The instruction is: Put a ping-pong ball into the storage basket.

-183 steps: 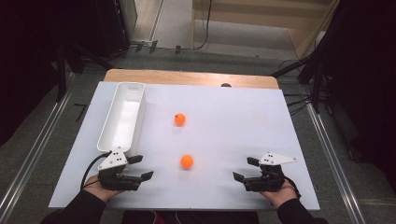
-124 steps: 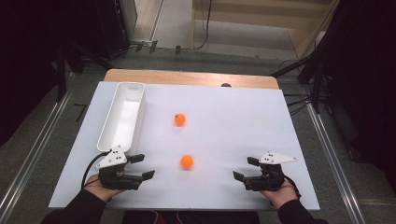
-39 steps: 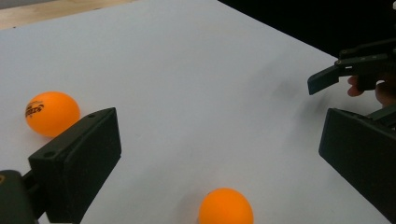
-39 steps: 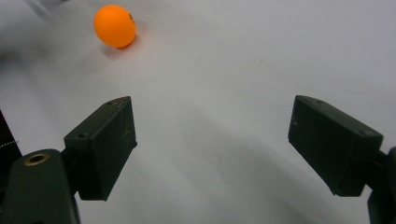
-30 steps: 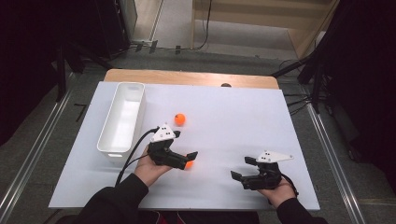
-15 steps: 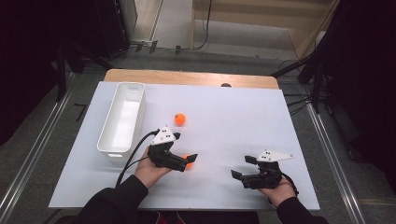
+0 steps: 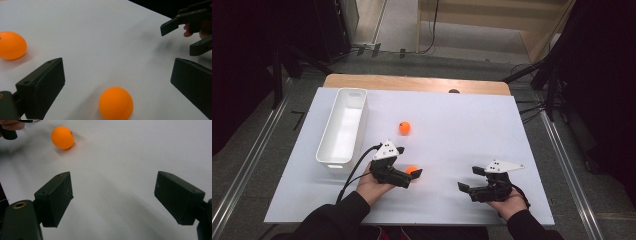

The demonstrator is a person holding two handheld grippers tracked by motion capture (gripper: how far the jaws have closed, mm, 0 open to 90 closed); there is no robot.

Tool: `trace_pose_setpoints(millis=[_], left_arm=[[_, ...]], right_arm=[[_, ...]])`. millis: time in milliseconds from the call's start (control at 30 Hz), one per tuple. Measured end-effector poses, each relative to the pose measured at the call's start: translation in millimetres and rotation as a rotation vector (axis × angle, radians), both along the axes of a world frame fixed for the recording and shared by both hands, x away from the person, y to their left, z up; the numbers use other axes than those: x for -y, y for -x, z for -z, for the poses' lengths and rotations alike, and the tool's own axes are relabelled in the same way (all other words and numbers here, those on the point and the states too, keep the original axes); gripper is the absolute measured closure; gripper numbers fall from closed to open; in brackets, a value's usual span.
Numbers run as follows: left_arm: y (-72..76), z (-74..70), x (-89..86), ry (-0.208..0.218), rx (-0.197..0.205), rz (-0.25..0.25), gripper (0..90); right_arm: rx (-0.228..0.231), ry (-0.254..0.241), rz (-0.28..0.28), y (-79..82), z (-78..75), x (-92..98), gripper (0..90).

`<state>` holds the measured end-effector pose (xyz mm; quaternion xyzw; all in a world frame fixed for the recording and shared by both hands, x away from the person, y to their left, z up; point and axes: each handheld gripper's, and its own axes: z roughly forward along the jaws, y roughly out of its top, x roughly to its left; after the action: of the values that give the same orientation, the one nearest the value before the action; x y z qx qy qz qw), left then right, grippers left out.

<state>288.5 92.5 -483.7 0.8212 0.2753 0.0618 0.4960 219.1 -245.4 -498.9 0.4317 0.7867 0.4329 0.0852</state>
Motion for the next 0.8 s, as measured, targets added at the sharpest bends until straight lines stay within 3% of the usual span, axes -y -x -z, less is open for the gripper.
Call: trace_pose_setpoints(millis=[233, 333, 800], left_arm=[[1.9, 6.1, -0.5, -0.009, -0.014, 0.0, 0.8], [3.1, 10.4, 1.0, -0.048, -0.021, 0.01, 0.9], [4.9, 24.1, 7.3, -0.125, -0.023, 0.028, 0.9]], right_arm=[[-0.009, -0.003, -0.01, -0.4, -0.3, -1.5, 13.6], [-0.004, 0.0, -0.013, -1.1, -0.1, -2.0, 13.6], [-0.01, 0.004, -0.022, -2.2, 0.8, -4.2, 13.6]])
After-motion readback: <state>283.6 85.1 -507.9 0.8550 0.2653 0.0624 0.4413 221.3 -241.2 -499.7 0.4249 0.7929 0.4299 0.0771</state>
